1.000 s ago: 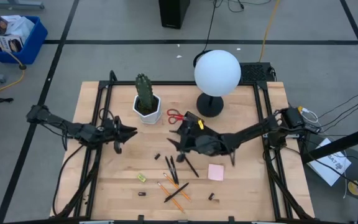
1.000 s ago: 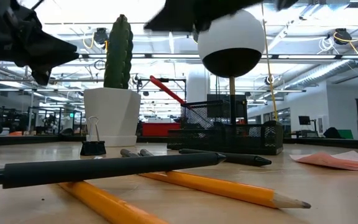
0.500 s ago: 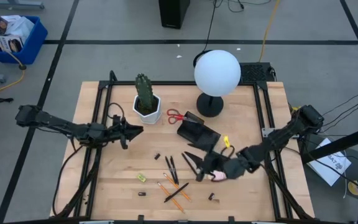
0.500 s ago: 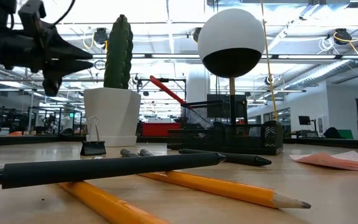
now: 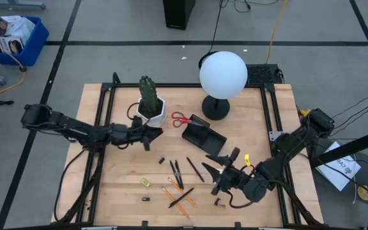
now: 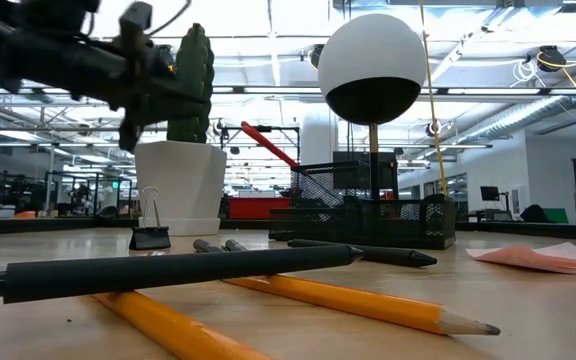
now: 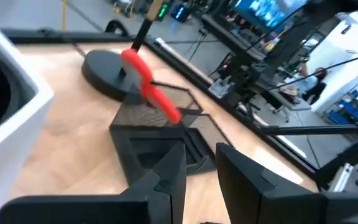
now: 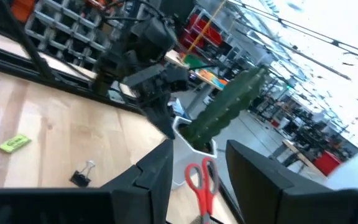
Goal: Pick and place office supplies into organizer
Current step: Put the red scissors into the black desk organizer
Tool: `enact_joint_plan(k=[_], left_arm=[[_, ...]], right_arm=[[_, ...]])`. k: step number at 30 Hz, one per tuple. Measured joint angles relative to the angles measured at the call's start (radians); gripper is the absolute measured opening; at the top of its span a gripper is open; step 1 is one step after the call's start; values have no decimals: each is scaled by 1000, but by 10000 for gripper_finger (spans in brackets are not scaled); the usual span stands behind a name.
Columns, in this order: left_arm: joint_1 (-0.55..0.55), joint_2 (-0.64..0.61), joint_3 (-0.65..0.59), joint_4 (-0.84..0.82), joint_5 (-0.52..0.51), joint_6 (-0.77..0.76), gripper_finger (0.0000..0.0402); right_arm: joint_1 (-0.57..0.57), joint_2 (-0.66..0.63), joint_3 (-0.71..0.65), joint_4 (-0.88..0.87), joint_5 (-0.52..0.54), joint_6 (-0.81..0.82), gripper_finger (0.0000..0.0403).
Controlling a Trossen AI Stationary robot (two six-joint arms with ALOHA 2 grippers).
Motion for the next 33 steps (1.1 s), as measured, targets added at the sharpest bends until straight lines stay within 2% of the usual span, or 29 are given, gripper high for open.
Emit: enact_joint_plan(k=[6, 10, 14, 17, 22, 29, 33], left_arm=[[67, 135, 71, 0, 80, -95, 93], [83, 209, 125, 5, 120, -102, 93], [82, 247, 158, 8, 126, -102, 93], [79, 249, 165, 9, 125, -105, 93], [56, 249, 165, 11, 4, -131, 93], [14, 249, 165, 11, -148, -269, 93], [-20, 249, 165, 11, -199, -323, 93]], right_arm=[[50, -5, 0, 124, 1, -103, 144], [74, -5, 0, 175, 4, -148, 144], [94, -4, 0, 180, 69, -160, 144], [97, -4, 0, 182, 79, -166, 144], [97, -4, 0, 201, 76, -171, 144], [97, -4, 0, 215, 71, -171, 144], [97, -4, 0, 218, 71, -169, 144]])
